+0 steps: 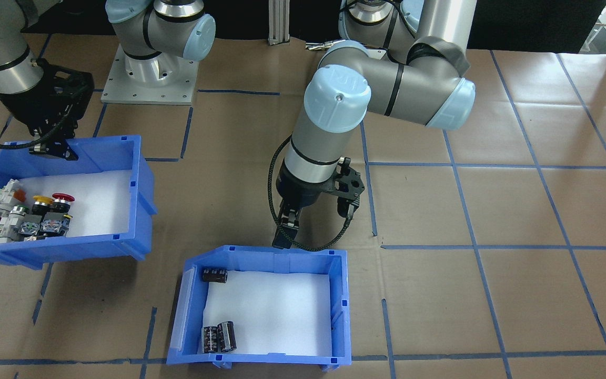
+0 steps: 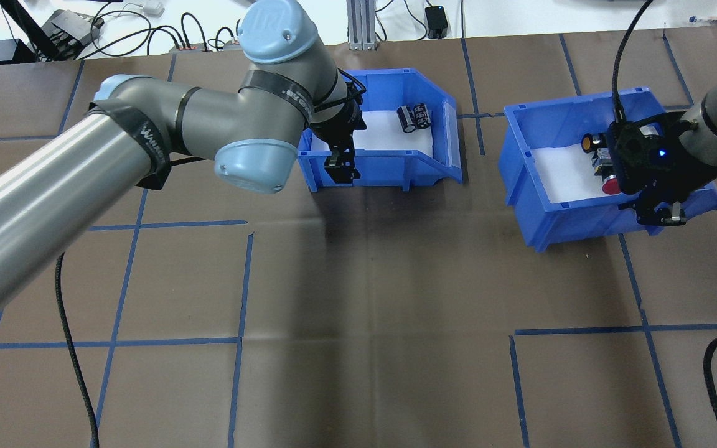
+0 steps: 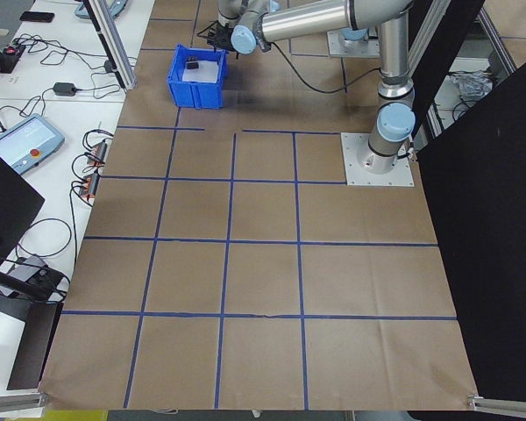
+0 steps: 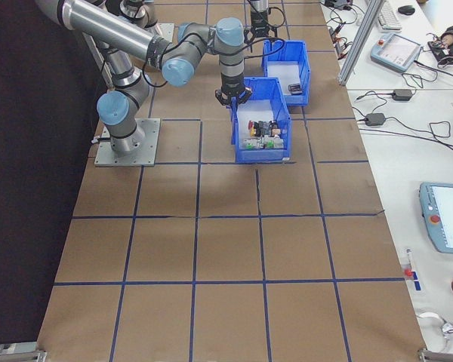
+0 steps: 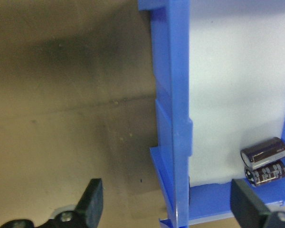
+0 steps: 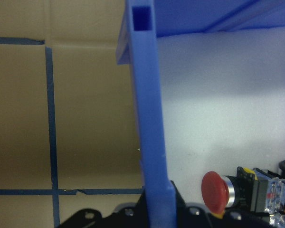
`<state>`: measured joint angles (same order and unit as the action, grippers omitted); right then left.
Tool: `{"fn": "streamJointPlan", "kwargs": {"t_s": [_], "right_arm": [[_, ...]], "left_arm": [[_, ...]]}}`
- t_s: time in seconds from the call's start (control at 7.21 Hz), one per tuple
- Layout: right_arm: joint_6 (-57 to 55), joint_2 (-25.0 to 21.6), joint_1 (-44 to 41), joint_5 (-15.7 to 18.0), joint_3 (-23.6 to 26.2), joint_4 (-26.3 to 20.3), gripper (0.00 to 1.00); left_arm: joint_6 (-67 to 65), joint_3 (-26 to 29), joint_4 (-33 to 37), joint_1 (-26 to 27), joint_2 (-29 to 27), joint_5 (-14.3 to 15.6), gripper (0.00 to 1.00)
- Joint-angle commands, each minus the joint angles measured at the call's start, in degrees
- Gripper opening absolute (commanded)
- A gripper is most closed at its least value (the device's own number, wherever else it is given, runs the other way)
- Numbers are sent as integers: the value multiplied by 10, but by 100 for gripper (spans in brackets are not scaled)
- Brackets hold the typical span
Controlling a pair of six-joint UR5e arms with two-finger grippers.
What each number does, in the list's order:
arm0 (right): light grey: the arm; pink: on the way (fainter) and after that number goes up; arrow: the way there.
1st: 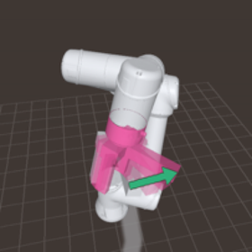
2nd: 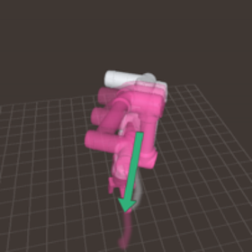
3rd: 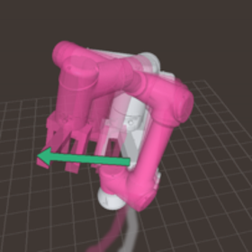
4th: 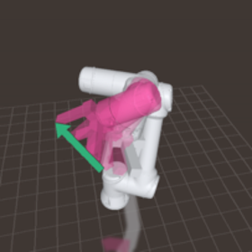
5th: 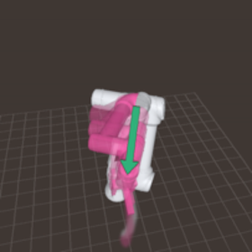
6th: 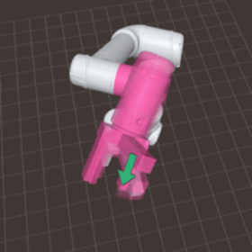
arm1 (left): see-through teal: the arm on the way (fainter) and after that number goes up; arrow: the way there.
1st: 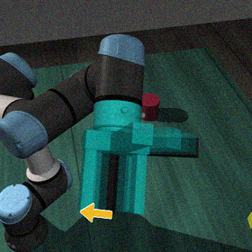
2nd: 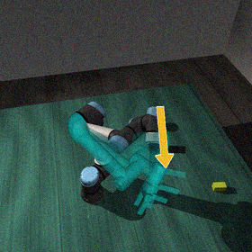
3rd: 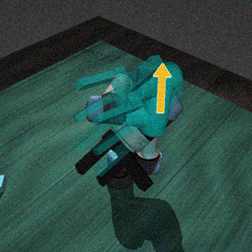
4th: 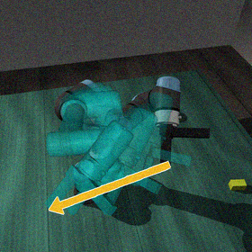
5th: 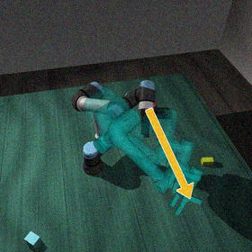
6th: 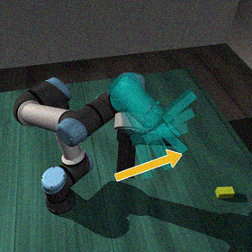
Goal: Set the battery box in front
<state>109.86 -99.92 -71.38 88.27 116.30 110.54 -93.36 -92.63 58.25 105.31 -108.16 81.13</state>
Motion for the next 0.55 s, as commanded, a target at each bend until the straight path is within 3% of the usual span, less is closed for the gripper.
{"fn": "streamJointPlan", "kwargs": {"t_s": [0.0, 0.42], "right_arm": [[-39, -74, -3, -4, 79, 2, 0], [-119, -120, -55, -4, 139, 11, 0]], "left_arm": [[189, -8, 115, -59, 87, 17, 99], [525, -32, 271, -88, 211, 20, 100]]}}
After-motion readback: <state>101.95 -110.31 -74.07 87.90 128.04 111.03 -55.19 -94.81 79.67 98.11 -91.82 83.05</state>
